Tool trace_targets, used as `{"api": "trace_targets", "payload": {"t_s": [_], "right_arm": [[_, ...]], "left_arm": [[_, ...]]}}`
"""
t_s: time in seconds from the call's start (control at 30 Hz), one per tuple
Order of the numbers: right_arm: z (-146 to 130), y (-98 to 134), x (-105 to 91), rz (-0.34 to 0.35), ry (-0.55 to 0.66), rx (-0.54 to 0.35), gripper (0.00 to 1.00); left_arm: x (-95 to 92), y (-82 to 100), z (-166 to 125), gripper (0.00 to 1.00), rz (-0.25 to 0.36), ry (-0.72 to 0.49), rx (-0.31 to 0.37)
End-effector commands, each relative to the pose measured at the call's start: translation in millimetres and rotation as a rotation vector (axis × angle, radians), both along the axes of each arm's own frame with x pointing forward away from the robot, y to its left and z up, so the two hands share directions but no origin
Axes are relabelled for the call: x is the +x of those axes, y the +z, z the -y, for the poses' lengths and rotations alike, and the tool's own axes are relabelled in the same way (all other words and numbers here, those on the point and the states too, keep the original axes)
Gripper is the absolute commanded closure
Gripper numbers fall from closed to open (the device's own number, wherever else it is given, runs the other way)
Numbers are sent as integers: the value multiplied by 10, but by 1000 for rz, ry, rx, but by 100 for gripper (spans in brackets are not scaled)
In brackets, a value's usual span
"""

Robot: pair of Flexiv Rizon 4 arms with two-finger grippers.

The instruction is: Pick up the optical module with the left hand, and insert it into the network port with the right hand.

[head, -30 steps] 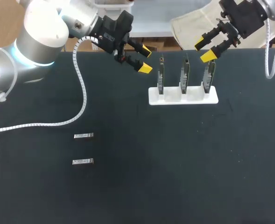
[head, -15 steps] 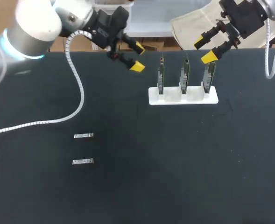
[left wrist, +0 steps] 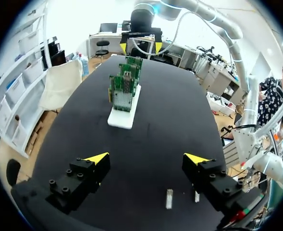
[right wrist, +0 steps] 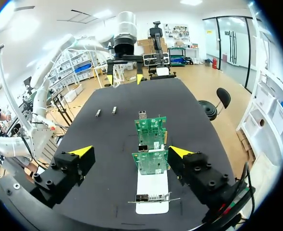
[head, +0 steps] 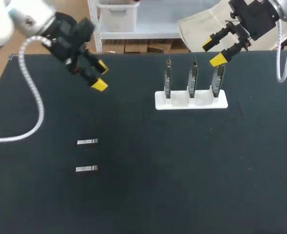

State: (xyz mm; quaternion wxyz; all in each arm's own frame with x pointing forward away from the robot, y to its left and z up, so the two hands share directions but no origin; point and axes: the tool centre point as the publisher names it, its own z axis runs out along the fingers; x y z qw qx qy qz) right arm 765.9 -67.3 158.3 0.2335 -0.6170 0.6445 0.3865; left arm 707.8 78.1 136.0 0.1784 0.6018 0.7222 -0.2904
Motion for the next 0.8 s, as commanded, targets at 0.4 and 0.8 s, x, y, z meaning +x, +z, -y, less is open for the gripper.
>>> {"api": "trace_targets", "payload": {"t_s": [0.4, 0.8], "right_arm": [[-2, 0, -8, 1, -2, 0, 0], [-2, 0, -8, 1, -2, 0, 0]], "left_arm": [[-533, 74, -106, 0, 135, 105, -3], [-629, -30, 195, 0, 199, -74, 86]]}}
